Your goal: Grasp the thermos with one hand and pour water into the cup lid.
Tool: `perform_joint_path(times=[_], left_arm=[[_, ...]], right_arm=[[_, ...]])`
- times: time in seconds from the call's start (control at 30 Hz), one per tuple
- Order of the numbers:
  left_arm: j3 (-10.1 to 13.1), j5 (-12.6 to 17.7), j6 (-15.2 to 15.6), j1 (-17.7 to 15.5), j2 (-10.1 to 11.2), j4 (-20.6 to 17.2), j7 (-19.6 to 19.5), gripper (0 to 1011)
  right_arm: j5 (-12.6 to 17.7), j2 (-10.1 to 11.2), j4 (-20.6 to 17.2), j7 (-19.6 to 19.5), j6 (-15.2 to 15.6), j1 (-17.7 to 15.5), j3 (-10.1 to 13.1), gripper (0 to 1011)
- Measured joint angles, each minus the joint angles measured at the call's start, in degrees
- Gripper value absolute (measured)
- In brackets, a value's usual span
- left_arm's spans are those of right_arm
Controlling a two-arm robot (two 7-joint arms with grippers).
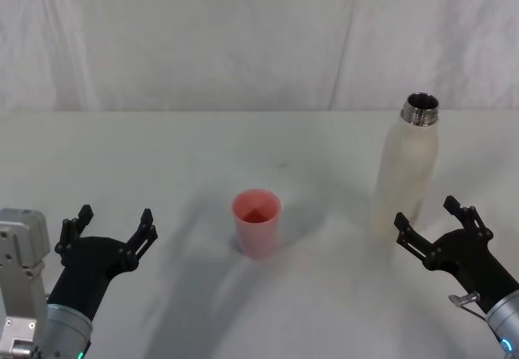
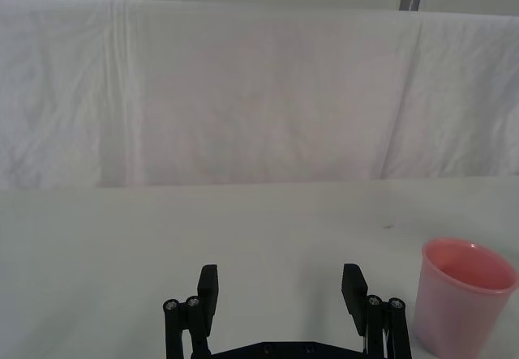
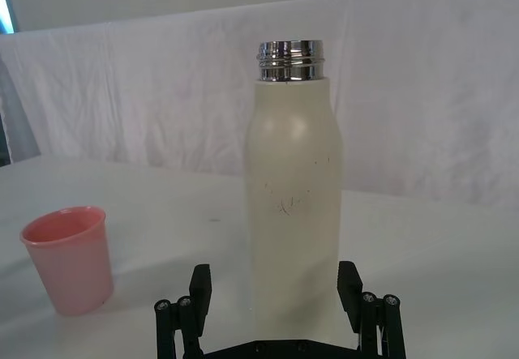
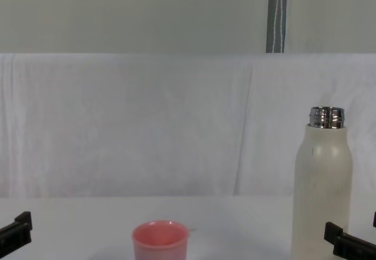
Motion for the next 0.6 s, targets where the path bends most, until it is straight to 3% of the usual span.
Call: perform_joint_path(times=[0.6], left_arm=[[0.0,0.0,0.0,0.0,0.0,0.0,0.0,1001]], right_arm=[[0.11,0.05,0.06,0.09,0.0,0.04,0.01,1003]])
